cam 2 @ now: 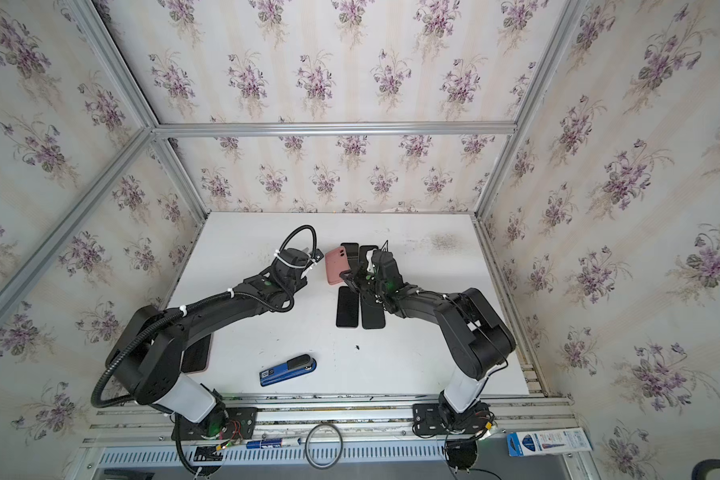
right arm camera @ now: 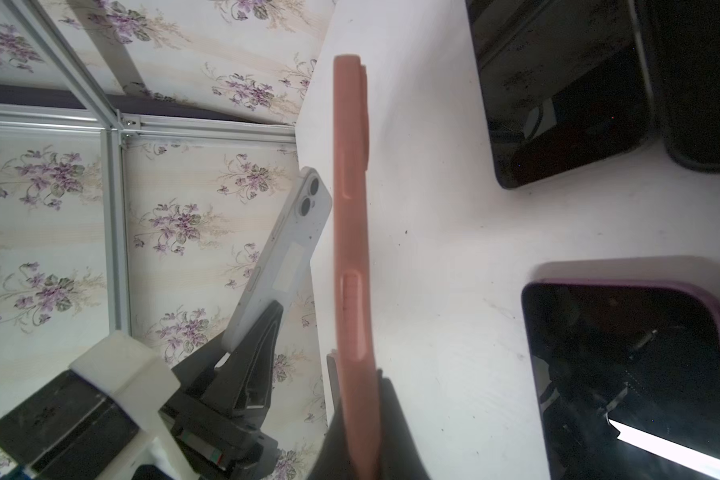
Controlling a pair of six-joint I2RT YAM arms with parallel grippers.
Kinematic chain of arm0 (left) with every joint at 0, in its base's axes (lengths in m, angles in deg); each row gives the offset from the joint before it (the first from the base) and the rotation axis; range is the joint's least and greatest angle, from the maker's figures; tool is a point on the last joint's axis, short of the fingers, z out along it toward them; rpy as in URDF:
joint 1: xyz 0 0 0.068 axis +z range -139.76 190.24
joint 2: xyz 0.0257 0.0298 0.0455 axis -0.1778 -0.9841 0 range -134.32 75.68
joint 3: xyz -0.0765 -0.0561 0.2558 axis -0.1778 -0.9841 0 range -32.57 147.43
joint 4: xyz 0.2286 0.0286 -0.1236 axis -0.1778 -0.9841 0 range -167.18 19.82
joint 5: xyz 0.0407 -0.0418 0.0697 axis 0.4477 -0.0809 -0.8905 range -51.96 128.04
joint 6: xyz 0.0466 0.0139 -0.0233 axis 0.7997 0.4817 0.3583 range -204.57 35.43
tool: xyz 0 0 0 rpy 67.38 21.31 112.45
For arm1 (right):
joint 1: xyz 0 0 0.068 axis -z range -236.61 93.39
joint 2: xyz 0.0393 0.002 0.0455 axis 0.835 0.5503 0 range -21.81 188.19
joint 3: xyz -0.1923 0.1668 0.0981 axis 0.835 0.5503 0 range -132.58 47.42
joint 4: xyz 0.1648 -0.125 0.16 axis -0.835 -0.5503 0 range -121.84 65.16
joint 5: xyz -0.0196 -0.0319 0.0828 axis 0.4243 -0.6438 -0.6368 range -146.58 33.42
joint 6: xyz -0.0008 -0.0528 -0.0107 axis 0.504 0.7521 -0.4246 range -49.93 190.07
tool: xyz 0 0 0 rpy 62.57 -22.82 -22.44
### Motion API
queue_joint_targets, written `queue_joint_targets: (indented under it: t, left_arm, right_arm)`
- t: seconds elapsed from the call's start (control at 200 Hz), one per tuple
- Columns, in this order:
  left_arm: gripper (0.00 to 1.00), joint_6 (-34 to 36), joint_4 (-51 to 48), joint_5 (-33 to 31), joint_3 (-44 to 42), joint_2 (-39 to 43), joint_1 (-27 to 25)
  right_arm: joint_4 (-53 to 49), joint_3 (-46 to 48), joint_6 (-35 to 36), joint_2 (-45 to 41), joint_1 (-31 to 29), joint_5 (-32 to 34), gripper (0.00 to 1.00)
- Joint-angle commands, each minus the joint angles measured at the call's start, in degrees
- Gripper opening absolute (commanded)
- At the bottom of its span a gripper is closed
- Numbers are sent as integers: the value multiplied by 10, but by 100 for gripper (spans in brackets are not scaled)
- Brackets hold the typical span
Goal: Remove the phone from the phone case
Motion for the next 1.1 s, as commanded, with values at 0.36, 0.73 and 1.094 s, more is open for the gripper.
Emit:
queue_joint_targets:
  t: [0.36,0.73,1.094]
  left_arm:
    - [0,48,108,40,-21,-62,9]
    - [0,119,205,76,-77,-97,8]
    - [61,85,172,52,-55,-125,13]
  right_arm:
    - [-12,-121,-41,146,-14,43,0]
    - [-52,-209,-88,228,-48,72,0]
    - [-45,-202,-98,233,-52,81,59]
